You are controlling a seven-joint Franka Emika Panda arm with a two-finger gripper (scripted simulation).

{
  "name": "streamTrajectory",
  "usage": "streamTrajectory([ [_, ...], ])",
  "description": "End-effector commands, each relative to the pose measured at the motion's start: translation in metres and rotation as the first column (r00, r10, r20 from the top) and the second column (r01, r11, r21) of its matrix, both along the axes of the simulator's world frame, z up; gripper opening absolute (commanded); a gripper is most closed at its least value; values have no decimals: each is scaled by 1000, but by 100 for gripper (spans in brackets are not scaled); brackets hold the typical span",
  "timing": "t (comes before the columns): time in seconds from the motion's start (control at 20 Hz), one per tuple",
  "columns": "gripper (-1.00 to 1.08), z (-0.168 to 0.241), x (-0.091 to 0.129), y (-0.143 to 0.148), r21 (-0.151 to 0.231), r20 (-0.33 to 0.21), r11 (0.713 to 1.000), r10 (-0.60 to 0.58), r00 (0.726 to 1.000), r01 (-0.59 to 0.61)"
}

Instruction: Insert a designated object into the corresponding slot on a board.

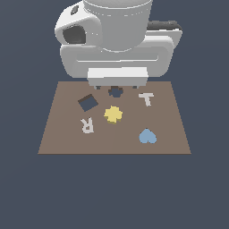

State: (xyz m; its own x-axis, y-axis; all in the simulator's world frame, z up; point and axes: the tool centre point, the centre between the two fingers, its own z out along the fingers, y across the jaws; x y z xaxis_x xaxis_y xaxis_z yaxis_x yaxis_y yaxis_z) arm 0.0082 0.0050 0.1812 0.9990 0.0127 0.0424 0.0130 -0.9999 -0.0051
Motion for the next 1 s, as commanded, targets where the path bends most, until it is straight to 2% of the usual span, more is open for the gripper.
streamTrajectory([
  [0.0, 100, 0, 0, 0, 0, 0, 1000, 0, 1000, 0],
  [0.4, 100, -22, 2, -1, -1, -7, 999, -38, 999, 38],
  [0.95, 100, -103, 6, -7, -6, -33, 984, -176, 984, 176],
])
